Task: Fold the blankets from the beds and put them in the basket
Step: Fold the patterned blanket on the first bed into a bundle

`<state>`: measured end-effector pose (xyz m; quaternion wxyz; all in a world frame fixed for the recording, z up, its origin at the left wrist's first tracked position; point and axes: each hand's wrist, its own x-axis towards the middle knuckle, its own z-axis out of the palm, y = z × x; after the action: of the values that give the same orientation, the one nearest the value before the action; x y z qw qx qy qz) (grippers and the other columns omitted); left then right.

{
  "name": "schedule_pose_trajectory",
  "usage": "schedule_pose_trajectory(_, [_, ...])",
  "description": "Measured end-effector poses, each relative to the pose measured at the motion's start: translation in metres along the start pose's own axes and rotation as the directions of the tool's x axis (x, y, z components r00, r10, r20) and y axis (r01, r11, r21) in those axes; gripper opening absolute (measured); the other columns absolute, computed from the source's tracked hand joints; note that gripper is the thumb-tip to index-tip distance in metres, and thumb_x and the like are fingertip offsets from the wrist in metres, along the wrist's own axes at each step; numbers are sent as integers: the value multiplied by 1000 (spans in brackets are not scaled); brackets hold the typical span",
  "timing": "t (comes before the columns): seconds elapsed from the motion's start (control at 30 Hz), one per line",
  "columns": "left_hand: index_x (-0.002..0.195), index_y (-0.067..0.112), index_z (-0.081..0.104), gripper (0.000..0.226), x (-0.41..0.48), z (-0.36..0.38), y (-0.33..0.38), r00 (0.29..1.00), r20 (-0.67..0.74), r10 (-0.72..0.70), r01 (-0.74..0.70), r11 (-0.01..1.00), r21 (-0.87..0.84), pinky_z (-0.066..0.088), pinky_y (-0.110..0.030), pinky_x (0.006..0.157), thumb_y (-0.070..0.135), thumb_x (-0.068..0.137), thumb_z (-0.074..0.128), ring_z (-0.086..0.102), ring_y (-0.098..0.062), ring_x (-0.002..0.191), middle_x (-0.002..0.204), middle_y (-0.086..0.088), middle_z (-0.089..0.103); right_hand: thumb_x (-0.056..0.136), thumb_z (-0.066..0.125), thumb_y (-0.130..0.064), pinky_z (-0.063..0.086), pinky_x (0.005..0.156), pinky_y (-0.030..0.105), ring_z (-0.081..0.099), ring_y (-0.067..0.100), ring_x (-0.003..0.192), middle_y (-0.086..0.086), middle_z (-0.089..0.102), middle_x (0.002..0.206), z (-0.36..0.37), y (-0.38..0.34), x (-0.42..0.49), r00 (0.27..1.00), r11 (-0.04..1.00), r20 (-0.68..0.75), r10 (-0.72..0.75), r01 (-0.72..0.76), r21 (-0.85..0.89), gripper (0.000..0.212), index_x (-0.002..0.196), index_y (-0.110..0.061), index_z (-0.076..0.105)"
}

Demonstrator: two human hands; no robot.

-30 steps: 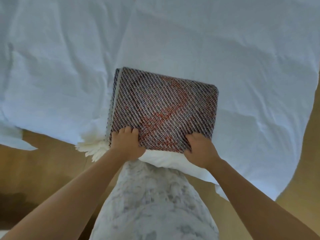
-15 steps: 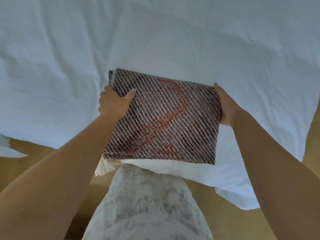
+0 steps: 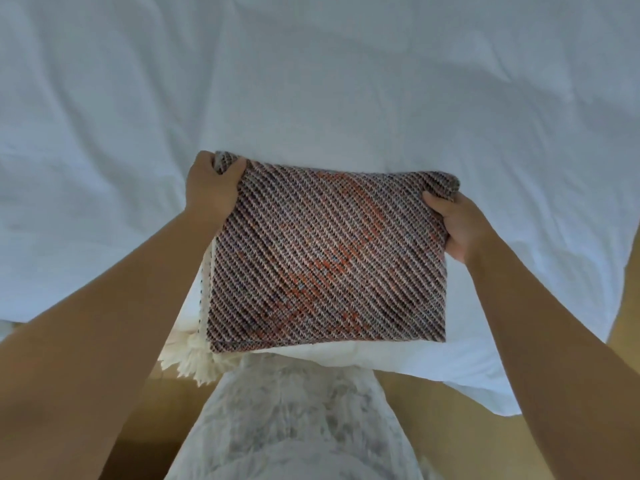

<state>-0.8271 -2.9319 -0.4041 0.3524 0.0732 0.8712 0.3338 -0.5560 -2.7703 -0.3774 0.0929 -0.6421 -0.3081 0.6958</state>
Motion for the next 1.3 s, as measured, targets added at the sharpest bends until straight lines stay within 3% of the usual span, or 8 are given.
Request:
schedule_pose_trajectory(0.2, [115,4,43,35,-4,13,-1,975,-126,184,-174,981,90,38,-29,72,33,96,47,49,-19,84,85,3,51,91,57,-9,51,86,36,63,22,97,3,64,102,8,4,2,978,992,-174,-117,108,-62,25,116,-8,58])
schedule_pose_trajectory(0.33, [140,4,30,60,-15,16,3,929,-149,339,-233,848,476,29,-44,105,37,93,47,35,-32,130,139,-17,39,91,54,-26,31,108,39,39,31,128,16,43,135,38,22,-2,719,593,-350,-600,106,-799,52,136,-4,40])
schedule_pose_trajectory(0.5, [151,17,1,59,-68,61,14,724,426,543,-659,361,659,-10,-49,113,36,100,24,-8,-26,146,159,-5,-3,96,41,-20,-5,113,37,8,31,145,16,14,157,108,61,-20,684,-31,264,-680,333,-942,61,148,-4,15])
schedule_pose_trajectory(0.67, [148,13,-13,70,-26,57,-33,734,514,444,-651,244,719,-15,-41,111,54,95,7,-15,-21,145,158,-7,-14,100,13,-42,-15,111,36,-16,19,142,6,-18,154,82,82,15,772,-277,438,-460,344,-897,61,146,-11,-13])
schedule_pose_trajectory(0.97, [148,5,-12,96,-7,25,-49,855,345,387,-480,338,809,-15,-46,112,73,83,7,-13,-25,145,158,-14,-12,99,14,-45,-4,119,39,-8,27,146,16,-9,158,10,82,21,868,44,1,-496,27,-999,68,147,-2,-8])
schedule_pose_trajectory(1.17, [143,2,-17,66,-99,60,-60,794,427,432,-583,344,736,-16,-48,109,44,96,3,-30,-28,135,149,-17,-26,97,18,-36,4,116,45,-3,30,142,19,-9,152,84,121,-28,772,-167,339,-537,296,-940,63,143,0,-5])
schedule_pose_trajectory(1.23, [146,-2,12,63,-114,63,-87,786,444,431,-602,370,707,0,-47,115,37,96,13,-2,-26,141,155,-21,10,93,27,-27,27,110,48,28,31,139,21,26,150,101,151,-37,737,-165,422,-528,398,-903,58,142,3,21])
schedule_pose_trajectory(1.3, [142,-4,22,68,-109,52,-111,804,431,410,-578,365,730,7,-43,114,45,97,13,20,-24,139,150,-19,29,93,29,-29,25,113,43,36,30,136,19,38,146,97,164,-35,762,-157,425,-489,403,-902,57,141,1,28])
